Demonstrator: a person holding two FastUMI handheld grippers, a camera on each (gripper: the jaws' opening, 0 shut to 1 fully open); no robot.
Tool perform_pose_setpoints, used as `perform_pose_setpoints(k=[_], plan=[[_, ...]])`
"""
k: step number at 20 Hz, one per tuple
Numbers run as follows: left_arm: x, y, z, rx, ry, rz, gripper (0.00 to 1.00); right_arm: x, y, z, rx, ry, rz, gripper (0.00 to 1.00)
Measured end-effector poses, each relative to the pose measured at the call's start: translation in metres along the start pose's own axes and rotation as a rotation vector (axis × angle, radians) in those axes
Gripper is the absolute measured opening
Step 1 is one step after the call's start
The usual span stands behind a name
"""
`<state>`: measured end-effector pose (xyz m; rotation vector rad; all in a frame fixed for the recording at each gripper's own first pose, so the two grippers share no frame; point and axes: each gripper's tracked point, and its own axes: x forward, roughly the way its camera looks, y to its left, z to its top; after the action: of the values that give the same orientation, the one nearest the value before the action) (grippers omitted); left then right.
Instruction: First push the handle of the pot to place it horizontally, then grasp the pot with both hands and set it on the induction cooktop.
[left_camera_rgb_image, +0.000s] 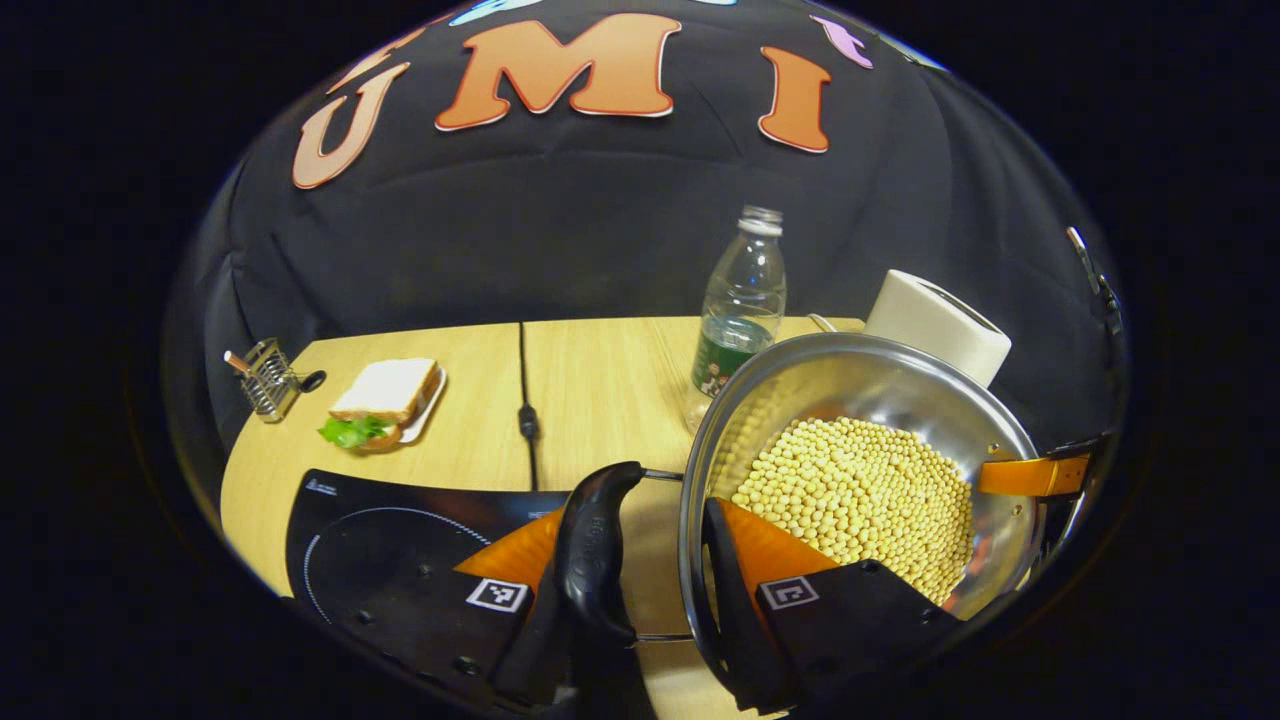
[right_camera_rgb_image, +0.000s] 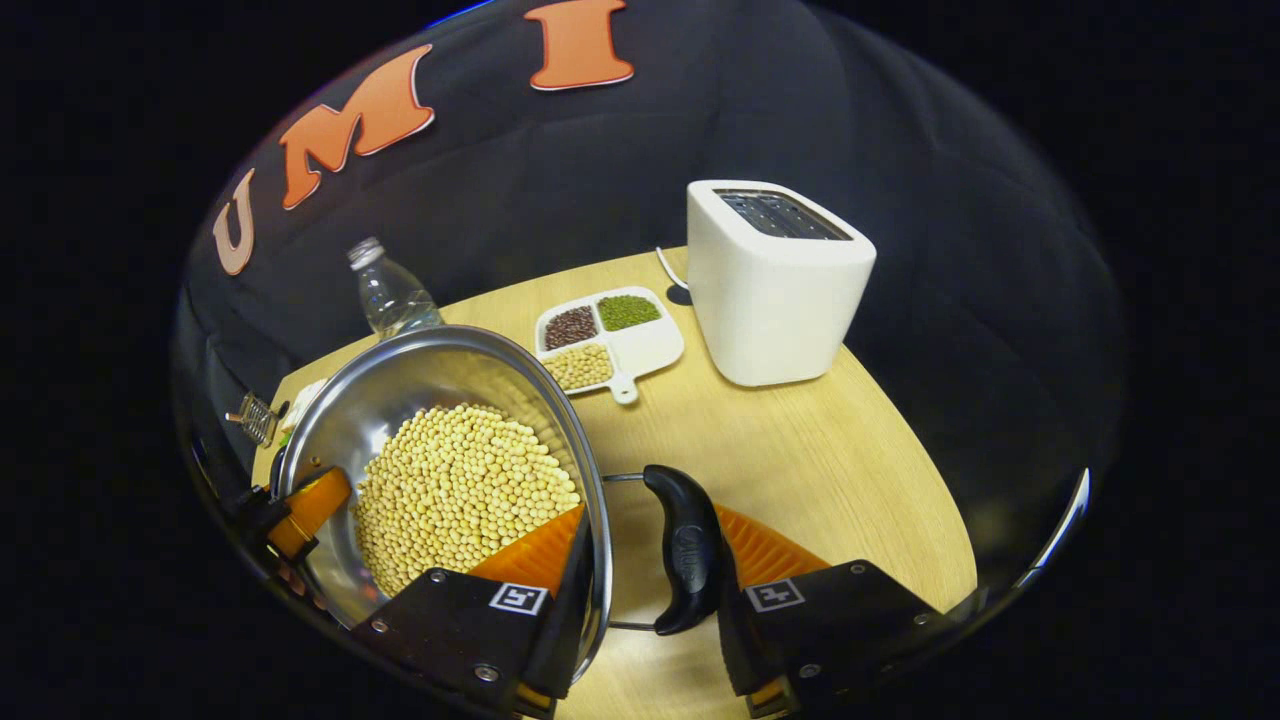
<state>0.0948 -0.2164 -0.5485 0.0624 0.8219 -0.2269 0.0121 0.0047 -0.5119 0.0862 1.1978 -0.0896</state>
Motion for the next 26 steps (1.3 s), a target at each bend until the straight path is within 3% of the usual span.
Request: perform_pose_setpoints(k=[2,3,4,11,12,13,14,15,17,21,22,24,25,26], plan=[[-0.012,0.022,0.004,-0.018,-0.017,0.02,0.72,-0.009,0.022,0.003,-0.02,-0.021,0.017,0.58],[-0.02,0.032,0.007,-0.024,-0.027,0.031,0.7,-0.016,0.034,0.006,-0.028,-0.031,0.028,0.53],[-0.027,0.044,0.011,-0.032,-0.038,0.044,0.7,-0.019,0.044,0.007,-0.038,-0.039,0.039,0.57],[-0.092,0.111,0.026,-0.099,-0.058,0.135,0.69,-0.038,0.135,0.011,-0.123,-0.1,0.114,0.57],[-0.102,0.118,0.028,-0.106,-0.059,0.145,0.69,-0.039,0.146,0.01,-0.134,-0.104,0.121,0.53],[-0.112,0.124,0.029,-0.112,-0.059,0.156,0.69,-0.041,0.159,0.01,-0.147,-0.109,0.129,0.57],[-0.12,0.129,0.031,-0.117,-0.064,0.166,0.69,-0.042,0.168,0.011,-0.156,-0.116,0.137,0.53],[-0.131,0.132,0.034,-0.122,-0.066,0.177,0.67,-0.044,0.179,0.011,-0.169,-0.119,0.145,0.58],[-0.151,0.138,0.042,-0.13,-0.068,0.195,0.68,-0.047,0.197,0.009,-0.181,-0.122,0.158,0.53],[-0.182,0.143,0.053,-0.136,-0.072,0.225,0.7,-0.049,0.229,0.006,-0.193,-0.12,0.186,0.53],[-0.193,0.144,0.052,-0.139,-0.073,0.235,0.69,-0.049,0.236,0.005,-0.197,-0.119,0.192,0.57],[-0.217,0.147,0.058,-0.149,-0.068,0.251,0.69,-0.053,0.254,0.001,-0.215,-0.118,0.202,0.57],[-0.225,0.149,0.061,-0.153,-0.066,0.257,0.67,-0.053,0.264,0.0,-0.223,-0.119,0.209,0.53],[-0.231,0.15,0.066,-0.156,-0.067,0.263,0.69,-0.05,0.272,0.0,-0.237,-0.114,0.215,0.57]])
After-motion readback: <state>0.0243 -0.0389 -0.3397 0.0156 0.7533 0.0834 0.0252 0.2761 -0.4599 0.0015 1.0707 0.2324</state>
